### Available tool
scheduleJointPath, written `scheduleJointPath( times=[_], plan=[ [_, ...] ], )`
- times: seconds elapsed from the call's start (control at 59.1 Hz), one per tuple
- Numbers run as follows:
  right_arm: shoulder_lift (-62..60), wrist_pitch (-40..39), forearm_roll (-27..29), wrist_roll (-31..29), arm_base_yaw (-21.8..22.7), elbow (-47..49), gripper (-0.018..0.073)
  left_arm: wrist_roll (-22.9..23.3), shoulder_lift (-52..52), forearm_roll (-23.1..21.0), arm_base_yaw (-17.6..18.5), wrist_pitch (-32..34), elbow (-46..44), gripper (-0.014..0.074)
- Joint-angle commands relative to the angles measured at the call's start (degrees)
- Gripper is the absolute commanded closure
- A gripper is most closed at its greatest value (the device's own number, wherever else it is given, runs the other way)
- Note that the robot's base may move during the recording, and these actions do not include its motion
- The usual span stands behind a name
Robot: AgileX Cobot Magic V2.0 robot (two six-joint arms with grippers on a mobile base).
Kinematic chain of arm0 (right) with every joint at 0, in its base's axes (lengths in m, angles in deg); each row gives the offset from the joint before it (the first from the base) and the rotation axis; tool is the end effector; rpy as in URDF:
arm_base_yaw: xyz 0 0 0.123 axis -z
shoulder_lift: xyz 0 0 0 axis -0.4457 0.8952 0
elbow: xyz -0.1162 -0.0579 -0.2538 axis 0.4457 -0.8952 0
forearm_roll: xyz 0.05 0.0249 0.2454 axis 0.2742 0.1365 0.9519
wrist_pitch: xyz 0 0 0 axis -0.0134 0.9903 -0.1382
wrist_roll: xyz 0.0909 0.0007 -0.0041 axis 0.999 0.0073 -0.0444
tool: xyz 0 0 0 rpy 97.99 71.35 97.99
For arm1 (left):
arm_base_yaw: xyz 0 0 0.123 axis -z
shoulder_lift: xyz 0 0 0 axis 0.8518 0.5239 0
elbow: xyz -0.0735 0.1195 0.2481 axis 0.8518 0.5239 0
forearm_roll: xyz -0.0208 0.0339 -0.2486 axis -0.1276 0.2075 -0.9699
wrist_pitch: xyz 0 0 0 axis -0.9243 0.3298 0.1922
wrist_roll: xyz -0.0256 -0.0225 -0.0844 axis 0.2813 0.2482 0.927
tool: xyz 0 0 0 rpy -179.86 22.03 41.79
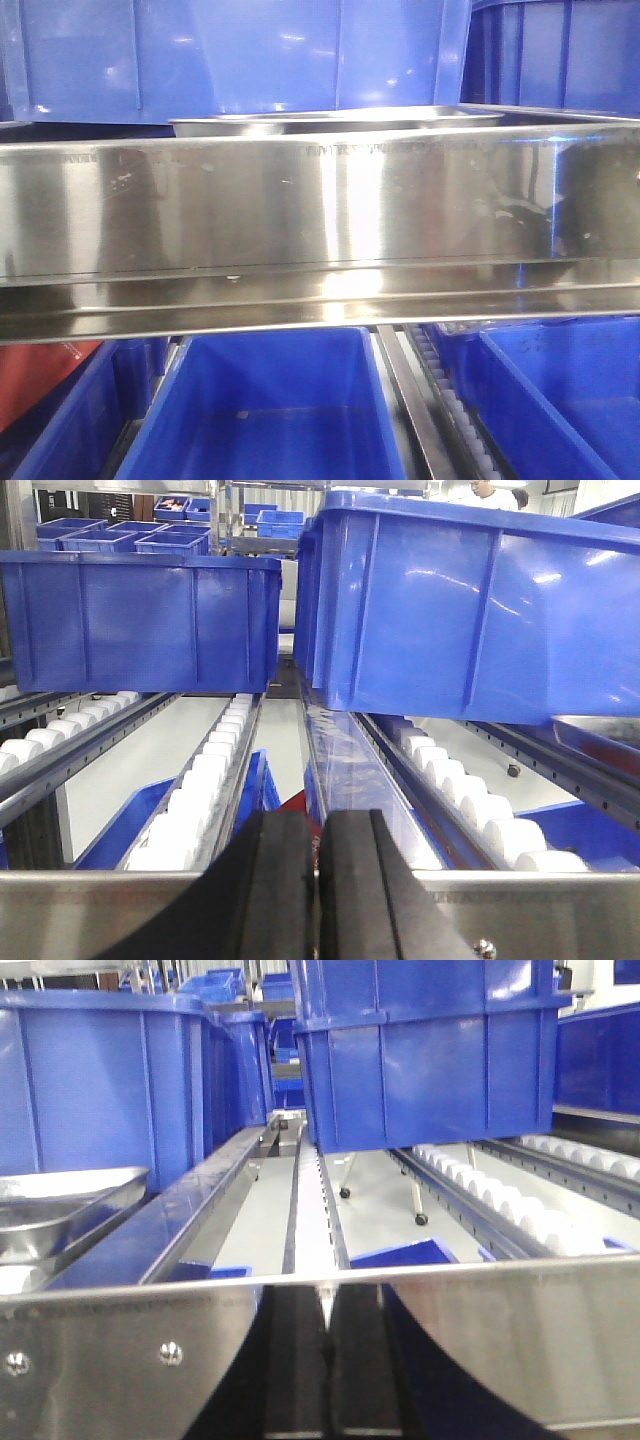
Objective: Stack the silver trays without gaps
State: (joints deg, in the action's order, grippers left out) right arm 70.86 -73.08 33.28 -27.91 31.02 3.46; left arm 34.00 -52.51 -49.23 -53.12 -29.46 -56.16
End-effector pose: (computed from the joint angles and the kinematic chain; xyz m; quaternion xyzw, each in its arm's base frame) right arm 0.0565 -0.0039 0.2072 0.0557 0.6967 0.0050 0.7152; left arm 0.0567 -0.0051 0.2093 0.0272 0.6875 -0.0373 0.7247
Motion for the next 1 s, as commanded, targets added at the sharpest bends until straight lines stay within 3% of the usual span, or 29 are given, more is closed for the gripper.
scheduleJointPath(
  times=[0.0, 0.271, 0.491, 0.558, 0.643, 0.728, 0.812, 0.981],
  plan=[
    [-0.16, -1.65, -0.50, -0.03, -0.06, 0.07, 0.0640, 0.11, -0.23, -0.04, 0.42, 0.79, -0.20, 0.0583],
    [-0.16, -8.05, -0.31, -0.03, -0.06, 0.07, 0.0640, 0.11, -0.23, -0.04, 0.42, 1.16, -0.20, 0.0583],
    [-0.16, -14.10, -0.09, -0.03, -0.06, 0.07, 0.0640, 0.11, -0.23, -0.04, 0.42, 14.07, -0.20, 0.0583],
    [-0.16, -15.55, 2.31, 0.08, -0.06, 0.07, 0.0640, 3.92, -0.23, -1.76, 0.42, 14.93, -1.55, 0.0583],
    [-0.16, -15.63, 5.84, 0.08, -0.06, 2.53, 0.0640, 5.88, -0.23, -2.36, 0.42, 10.04, -7.25, 0.0583],
    [-0.16, -10.72, 5.84, 0.08, -0.06, 8.85, 0.0640, 5.76, -0.23, -2.15, 0.42, -2.67, -16.17, 0.0583],
    [-0.16, -0.44, 5.73, 0.08, -0.06, 17.31, 0.0640, 5.76, 1.47, -2.09, 0.42, -13.33, -24.12, 0.0583],
    [0.79, 19.86, 5.20, -0.02, -0.06, 31.66, 0.0640, 2.37, 8.88, -2.22, 0.42, -25.61, -34.31, 0.0583]
  ],
)
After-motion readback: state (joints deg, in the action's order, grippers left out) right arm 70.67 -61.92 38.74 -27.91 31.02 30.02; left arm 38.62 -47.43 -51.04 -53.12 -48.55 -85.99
